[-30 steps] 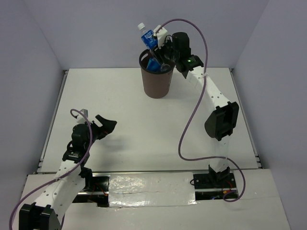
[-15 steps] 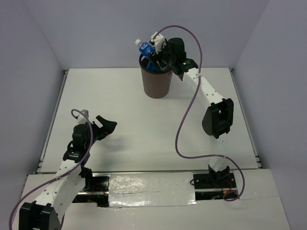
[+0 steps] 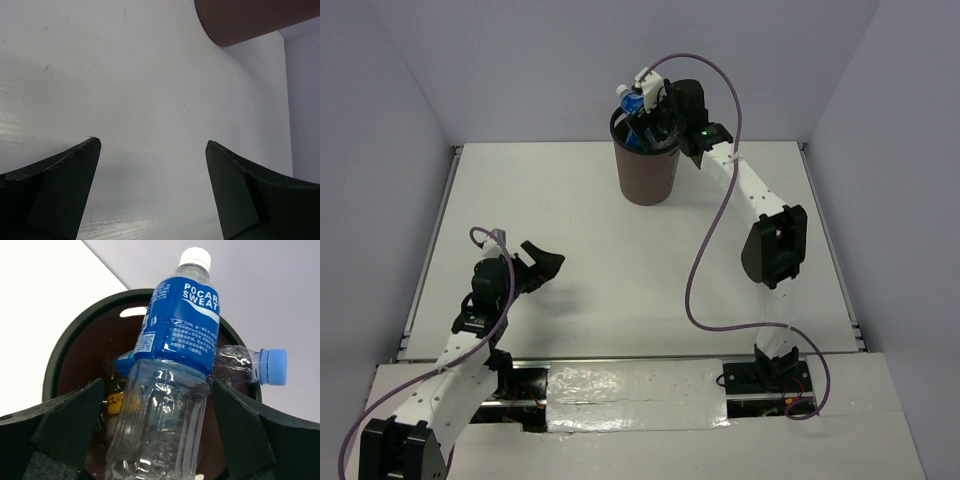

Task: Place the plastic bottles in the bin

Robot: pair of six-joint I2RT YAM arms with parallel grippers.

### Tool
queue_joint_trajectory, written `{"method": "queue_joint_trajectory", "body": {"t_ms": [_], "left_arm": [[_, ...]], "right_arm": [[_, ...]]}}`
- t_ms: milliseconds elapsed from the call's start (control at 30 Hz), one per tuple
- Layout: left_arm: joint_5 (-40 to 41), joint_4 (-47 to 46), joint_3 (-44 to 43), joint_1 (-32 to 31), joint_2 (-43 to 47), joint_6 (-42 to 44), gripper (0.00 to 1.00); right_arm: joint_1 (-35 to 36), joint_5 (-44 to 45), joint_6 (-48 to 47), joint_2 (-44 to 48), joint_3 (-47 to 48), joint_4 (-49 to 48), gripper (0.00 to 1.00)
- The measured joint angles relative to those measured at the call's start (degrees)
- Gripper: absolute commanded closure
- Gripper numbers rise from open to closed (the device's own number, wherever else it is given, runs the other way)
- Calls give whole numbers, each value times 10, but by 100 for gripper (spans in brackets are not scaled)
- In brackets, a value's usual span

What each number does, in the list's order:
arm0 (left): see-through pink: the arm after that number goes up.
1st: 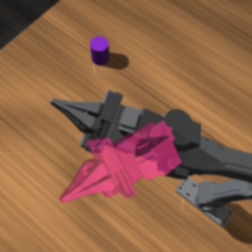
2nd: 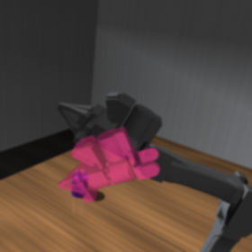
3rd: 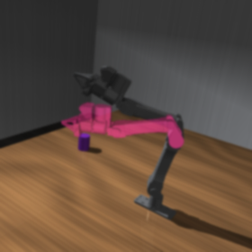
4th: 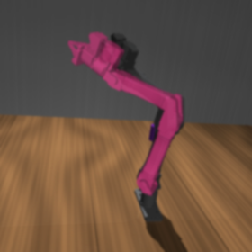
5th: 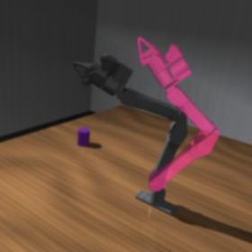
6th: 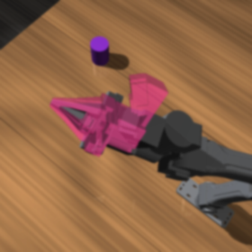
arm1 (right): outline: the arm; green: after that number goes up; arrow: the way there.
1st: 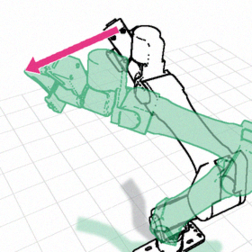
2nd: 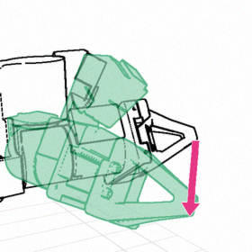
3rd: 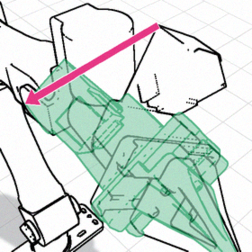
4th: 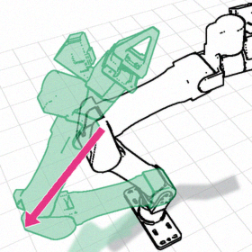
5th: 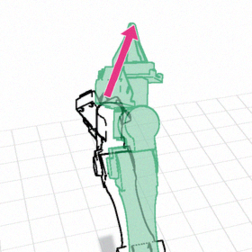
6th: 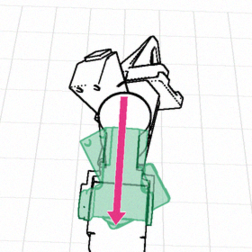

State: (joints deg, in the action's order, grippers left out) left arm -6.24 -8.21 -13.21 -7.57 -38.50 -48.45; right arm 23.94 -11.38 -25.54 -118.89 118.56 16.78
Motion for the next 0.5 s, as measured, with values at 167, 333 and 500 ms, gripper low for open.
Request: {"method": "queue_joint_trajectory", "body": {"t_ms": [167,333,500], "left_arm": [[0,-2,0,0,-6,1,0],[0,7,-8,0,-7,7,1],[-3,28,-50,0,-5,31,1]], "right_arm": [[-1,-20,24,19,0,12,0],[-3,-45,57,95,-9,21,0],[-18,-70,107,225,-84,35,0]]}}
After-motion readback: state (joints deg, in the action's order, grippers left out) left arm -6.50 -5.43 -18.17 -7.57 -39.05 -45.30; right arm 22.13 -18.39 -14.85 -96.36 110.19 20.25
